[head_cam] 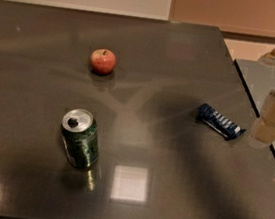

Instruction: Move rxbar blueberry near green can

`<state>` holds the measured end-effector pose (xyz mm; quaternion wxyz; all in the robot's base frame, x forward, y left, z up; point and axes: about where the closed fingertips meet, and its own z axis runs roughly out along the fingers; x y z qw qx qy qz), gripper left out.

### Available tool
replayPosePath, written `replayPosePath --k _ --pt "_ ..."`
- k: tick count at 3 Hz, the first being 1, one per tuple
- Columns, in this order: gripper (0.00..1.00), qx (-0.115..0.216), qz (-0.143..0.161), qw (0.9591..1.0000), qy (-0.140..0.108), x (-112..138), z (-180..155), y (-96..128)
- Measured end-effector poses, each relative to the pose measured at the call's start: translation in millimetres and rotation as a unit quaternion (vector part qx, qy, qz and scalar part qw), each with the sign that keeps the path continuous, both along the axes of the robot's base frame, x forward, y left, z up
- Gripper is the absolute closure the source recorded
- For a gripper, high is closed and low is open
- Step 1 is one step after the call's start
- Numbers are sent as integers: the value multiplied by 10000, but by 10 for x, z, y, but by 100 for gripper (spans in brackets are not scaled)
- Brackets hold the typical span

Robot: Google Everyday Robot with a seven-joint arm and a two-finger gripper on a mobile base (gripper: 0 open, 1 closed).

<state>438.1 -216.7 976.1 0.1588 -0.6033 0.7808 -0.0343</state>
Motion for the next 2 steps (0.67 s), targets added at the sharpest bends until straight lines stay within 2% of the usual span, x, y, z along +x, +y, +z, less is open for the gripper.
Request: replayPosePath --k 2 --pt "0 67 -75 9999 -22 71 -24 -25"
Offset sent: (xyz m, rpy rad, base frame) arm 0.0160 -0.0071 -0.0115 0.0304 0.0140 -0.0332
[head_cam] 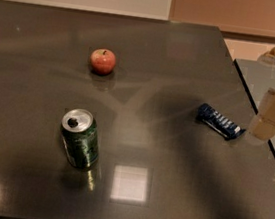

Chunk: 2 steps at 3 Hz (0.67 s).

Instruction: Move rxbar blueberry near green can

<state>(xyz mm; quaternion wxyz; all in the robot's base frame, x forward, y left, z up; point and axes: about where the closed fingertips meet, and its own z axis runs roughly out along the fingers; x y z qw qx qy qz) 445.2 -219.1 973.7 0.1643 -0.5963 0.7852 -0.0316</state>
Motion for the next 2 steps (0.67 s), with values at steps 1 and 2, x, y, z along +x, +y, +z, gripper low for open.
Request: replayPosePath --k 1,2 --pt "0 141 -168 9997 -70 118 -94 -81" --pt "0 282 -359 9989 -127 248 -219 -183"
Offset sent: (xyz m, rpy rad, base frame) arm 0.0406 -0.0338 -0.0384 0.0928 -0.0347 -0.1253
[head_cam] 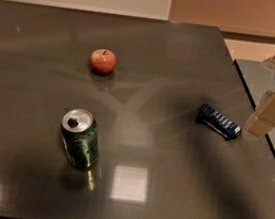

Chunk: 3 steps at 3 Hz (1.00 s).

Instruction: Move rxbar blueberry near green can

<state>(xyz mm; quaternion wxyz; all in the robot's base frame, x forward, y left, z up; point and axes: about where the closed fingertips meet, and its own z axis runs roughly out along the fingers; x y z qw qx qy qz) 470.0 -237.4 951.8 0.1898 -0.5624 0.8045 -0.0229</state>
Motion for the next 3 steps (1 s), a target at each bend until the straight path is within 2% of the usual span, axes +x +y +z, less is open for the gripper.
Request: replayPosePath --k 3 --pt "0 263 -328 9991 1 197 -387 -173"
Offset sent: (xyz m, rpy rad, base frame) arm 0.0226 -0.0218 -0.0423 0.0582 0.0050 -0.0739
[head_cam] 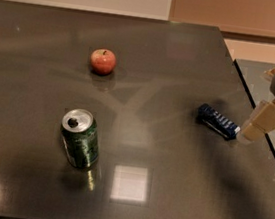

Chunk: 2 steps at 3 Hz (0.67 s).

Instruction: Move rxbar blueberry near green can

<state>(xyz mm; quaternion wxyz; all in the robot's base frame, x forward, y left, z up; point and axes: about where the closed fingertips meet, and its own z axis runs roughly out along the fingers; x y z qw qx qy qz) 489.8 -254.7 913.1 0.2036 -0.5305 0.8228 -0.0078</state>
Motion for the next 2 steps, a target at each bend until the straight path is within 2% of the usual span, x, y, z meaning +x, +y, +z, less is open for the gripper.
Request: replayPosePath --k 1,2 --pt "0 64 -108 9999 -23 42 -94 -32" --pt "0 232 -264 9994 63 70 -238 -71"
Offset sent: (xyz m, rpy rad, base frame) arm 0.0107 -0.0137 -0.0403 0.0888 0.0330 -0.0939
